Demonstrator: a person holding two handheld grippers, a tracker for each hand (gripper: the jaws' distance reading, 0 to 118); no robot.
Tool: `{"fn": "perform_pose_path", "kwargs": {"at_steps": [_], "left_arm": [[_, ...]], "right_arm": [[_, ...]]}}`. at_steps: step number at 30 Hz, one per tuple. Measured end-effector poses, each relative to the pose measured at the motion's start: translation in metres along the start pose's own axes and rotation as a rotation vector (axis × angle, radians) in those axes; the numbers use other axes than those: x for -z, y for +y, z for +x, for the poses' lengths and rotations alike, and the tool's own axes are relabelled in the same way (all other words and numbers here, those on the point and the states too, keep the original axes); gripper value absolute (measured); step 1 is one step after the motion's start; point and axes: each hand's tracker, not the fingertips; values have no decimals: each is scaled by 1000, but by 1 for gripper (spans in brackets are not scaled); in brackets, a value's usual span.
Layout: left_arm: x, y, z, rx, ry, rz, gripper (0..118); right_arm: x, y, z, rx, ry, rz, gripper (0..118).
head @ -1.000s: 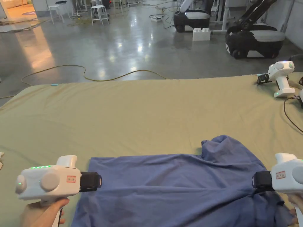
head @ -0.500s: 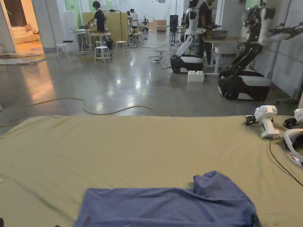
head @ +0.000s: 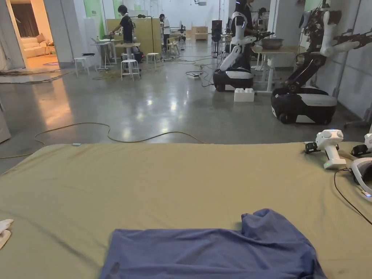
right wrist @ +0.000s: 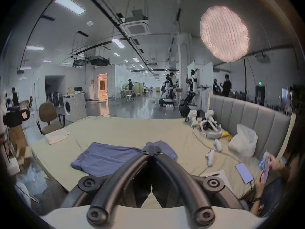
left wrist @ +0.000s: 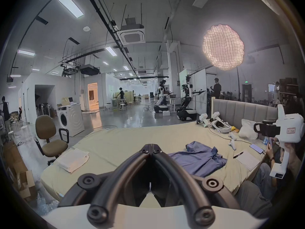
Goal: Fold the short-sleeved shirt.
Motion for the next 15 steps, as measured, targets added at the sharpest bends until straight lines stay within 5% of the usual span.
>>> {"fn": "perform_pose_path", "kwargs": {"at_steps": [7,9,11,13,15], "left_arm": [[29,-15,-30,-128,20,-156,4],[44,-29,-46,-189,24,-209,26],[61,-48,-63,-244,10,-238,32],[93,-70,-80,-294,-8,-329,71],[121,-93,-92,-357,-2,-429,77]], "right_arm": [[7,-1,-5,-20,31,15,0],[10,-5,-2,10,50,-5,0],[11,-13,4,65,84,-29,0],[14,-20,8,94,98,-42,0],[18,-25,9,103,94,-74,0]]}}
